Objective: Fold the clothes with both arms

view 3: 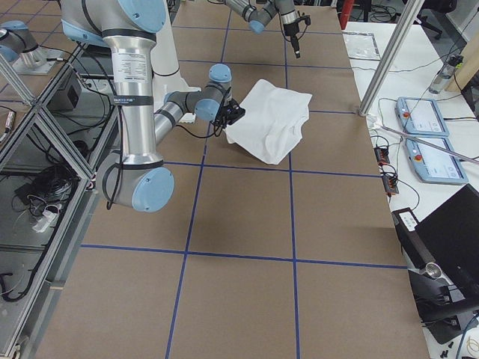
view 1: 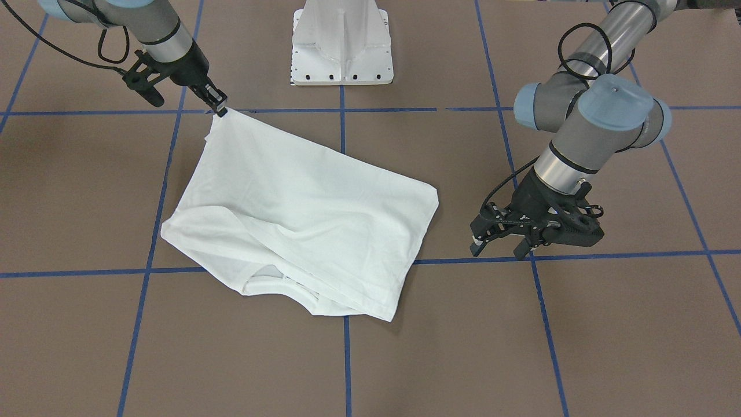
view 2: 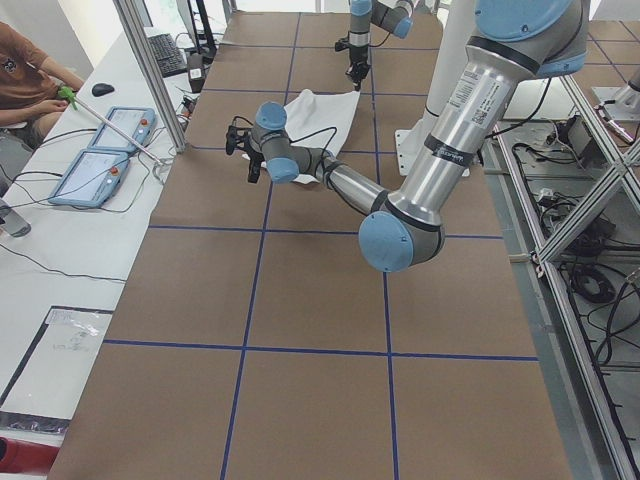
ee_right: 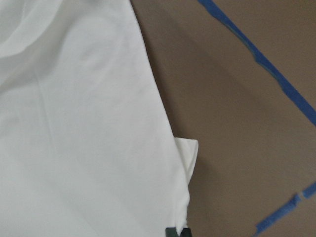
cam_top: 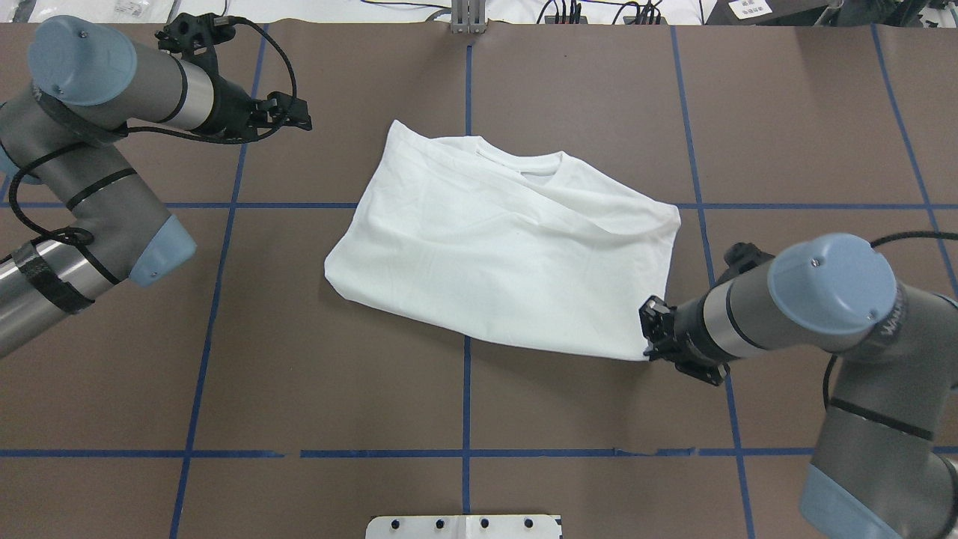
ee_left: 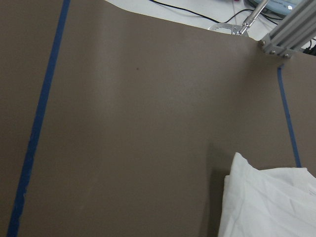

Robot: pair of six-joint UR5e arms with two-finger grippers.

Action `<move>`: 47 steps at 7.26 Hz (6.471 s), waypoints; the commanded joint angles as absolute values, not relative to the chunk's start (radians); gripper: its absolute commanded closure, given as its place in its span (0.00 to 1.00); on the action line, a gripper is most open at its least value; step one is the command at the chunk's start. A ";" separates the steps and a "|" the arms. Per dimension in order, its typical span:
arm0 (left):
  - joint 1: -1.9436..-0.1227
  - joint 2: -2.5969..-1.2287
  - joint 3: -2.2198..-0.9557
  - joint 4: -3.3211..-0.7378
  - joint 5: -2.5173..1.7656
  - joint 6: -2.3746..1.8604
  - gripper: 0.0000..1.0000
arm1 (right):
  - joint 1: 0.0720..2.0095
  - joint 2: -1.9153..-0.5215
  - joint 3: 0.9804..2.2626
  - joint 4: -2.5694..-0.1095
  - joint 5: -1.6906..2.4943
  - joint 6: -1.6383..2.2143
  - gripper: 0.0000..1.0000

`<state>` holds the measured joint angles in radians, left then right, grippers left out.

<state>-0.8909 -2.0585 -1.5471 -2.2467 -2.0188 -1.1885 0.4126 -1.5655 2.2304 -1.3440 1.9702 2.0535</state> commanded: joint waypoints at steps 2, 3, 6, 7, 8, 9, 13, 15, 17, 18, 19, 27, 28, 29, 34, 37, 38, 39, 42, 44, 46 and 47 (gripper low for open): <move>-0.846 -2.016 -1.796 -2.122 -2.052 -1.350 0.16 | 0.191 -1.722 2.403 -1.335 2.003 2.068 1.00; -0.806 -2.019 -1.807 -2.123 -2.056 -1.351 0.15 | 0.131 -1.733 2.404 -1.336 1.996 2.080 0.65; -0.684 -1.964 -1.934 -2.042 -2.043 -1.476 0.00 | 0.321 -1.717 2.386 -1.342 1.944 2.168 0.00; -0.661 -1.965 -1.925 -2.001 -2.043 -1.489 0.00 | 0.488 -1.610 2.279 -1.341 1.945 2.148 0.00; -0.622 -1.962 -1.916 -1.996 -2.055 -1.523 0.00 | 0.599 -1.489 2.152 -1.344 1.944 2.061 0.00; -0.557 -1.970 -1.890 -1.991 -2.075 -1.576 0.04 | 0.702 -1.398 2.043 -1.344 1.954 1.939 0.00; -0.529 -2.033 -1.727 -2.013 -2.069 -1.638 0.16 | 0.796 -1.348 1.925 -1.342 1.950 1.715 0.00; -0.528 -2.042 -1.700 -2.013 -2.069 -1.644 0.24 | 0.796 -1.350 1.913 -1.339 1.948 1.717 0.00; -0.511 -2.051 -1.687 -2.013 -2.069 -1.646 0.37 | 0.796 -1.348 1.902 -1.332 1.950 1.715 0.00; -0.509 -2.051 -1.687 -2.013 -2.069 -1.644 0.46 | 0.796 -1.348 1.899 -1.331 1.947 1.717 0.00; -0.506 -2.051 -1.686 -2.017 -2.071 -1.644 0.48 | 0.796 -1.350 1.898 -1.331 1.947 1.717 0.00; -0.530 -2.037 -1.684 -2.121 -2.065 -1.628 1.00 | 0.795 -1.348 1.882 -1.331 1.947 1.715 0.00; -0.596 -2.025 -1.690 -2.121 -2.074 -1.568 1.00 | 0.795 -1.348 1.879 -1.331 1.947 1.715 0.00; -0.630 -2.002 -1.681 -2.123 -2.066 -1.416 1.00 | 0.795 -1.348 1.873 -1.331 1.947 1.715 0.00; -0.916 -2.357 -1.070 -2.425 -1.981 -1.207 1.00 | 0.764 -1.300 1.867 -1.331 1.944 1.730 0.00; -0.920 -2.499 -0.820 -2.512 -1.875 -1.203 1.00 | 0.729 -1.254 1.870 -1.327 1.939 1.732 0.00; -0.920 -2.500 -0.825 -2.519 -1.876 -1.201 0.49 | 0.706 -1.235 1.870 -1.328 1.934 1.742 0.00; -0.922 -2.485 -0.881 -2.513 -1.882 -1.209 0.42 | 0.680 -1.214 1.868 -1.328 1.912 1.743 0.00; -0.926 -2.258 -1.202 -2.507 -2.007 -1.215 0.42 | 0.585 -1.116 1.850 -1.331 1.846 1.744 0.00; -0.928 -2.186 -1.284 -2.507 -2.011 -1.215 0.41 | 0.551 -1.040 1.820 -1.338 1.847 1.711 0.00; -0.930 -2.136 -1.336 -2.507 -2.011 -1.215 0.41 | 0.534 -1.000 1.778 -1.341 1.864 1.454 0.05; -0.930 -2.111 -1.362 -2.507 -2.011 -1.216 0.40 | 0.523 -0.996 1.773 -1.341 1.870 1.246 0.09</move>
<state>-0.9292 -2.1433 -1.3278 -2.5065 -2.0107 -1.2153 0.5341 -1.0075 1.7868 -1.3409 1.8609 1.4655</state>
